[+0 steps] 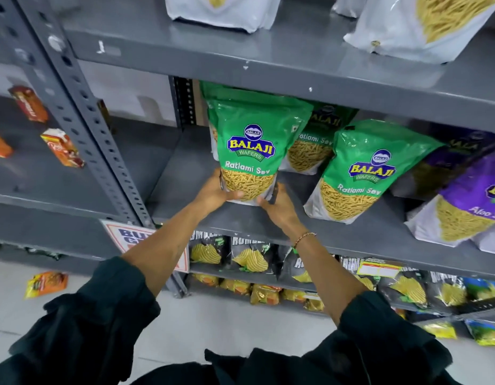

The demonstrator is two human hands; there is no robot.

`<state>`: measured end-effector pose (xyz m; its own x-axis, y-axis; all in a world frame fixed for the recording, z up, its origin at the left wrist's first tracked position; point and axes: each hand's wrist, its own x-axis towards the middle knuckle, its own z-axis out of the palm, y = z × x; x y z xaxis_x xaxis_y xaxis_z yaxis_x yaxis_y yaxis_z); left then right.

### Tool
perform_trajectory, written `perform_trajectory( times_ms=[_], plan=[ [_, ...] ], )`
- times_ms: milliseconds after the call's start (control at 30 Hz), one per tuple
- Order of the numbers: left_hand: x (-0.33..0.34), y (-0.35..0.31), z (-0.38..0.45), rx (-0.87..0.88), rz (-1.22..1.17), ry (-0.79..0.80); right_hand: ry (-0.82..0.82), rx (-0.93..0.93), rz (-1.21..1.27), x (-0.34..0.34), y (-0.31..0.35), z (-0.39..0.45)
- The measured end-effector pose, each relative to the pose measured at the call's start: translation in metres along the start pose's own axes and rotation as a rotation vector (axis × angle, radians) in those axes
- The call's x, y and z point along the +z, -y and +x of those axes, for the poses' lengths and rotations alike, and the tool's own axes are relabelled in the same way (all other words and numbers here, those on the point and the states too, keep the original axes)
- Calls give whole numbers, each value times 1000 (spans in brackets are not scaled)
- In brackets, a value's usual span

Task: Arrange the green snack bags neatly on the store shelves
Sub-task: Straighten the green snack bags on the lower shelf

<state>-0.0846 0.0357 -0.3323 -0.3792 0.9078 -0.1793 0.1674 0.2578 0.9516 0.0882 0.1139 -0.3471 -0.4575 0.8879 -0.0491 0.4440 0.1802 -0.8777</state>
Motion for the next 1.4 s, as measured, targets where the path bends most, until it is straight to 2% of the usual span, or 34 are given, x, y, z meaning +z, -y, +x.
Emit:
perform_trajectory(
  times_ms=[133,300,533,700,833,900,967,1033,1100,1200,1300,1333,1400],
  plan=[
    [-8,3,6,37,148,-63,-91,10,2,1,0,1],
    [-23,8,4,91,166,-73,-149,56,70,12,3,0],
    [-55,20,-4,86,165,-92,-132,38,67,43,17,-1],
    [-58,16,-9,111,292,-104,-99,43,63,41,20,-4],
    [-53,17,-16,20,332,-75,-43,47,85,35,23,-12],
    [-47,21,-23,-105,373,-163,-79,47,58,30,21,-16],
    [-35,21,-33,-130,405,-255,-133,68,-54,19,16,-19],
    [-13,13,-43,-107,305,-176,-127,109,-152,2,8,-22],
    [16,3,-47,-119,180,-10,-83,161,-162,-19,1,-28],
    [59,-17,-42,-22,167,203,-104,300,-177,-62,-14,-36],
    [99,-33,-28,97,228,260,-36,468,-212,-115,-30,-50],
    [112,-39,-23,109,242,259,-30,481,-276,-132,-34,-54],
    [135,-50,-12,121,297,259,-88,471,-558,-163,-46,-60]
  ],
)
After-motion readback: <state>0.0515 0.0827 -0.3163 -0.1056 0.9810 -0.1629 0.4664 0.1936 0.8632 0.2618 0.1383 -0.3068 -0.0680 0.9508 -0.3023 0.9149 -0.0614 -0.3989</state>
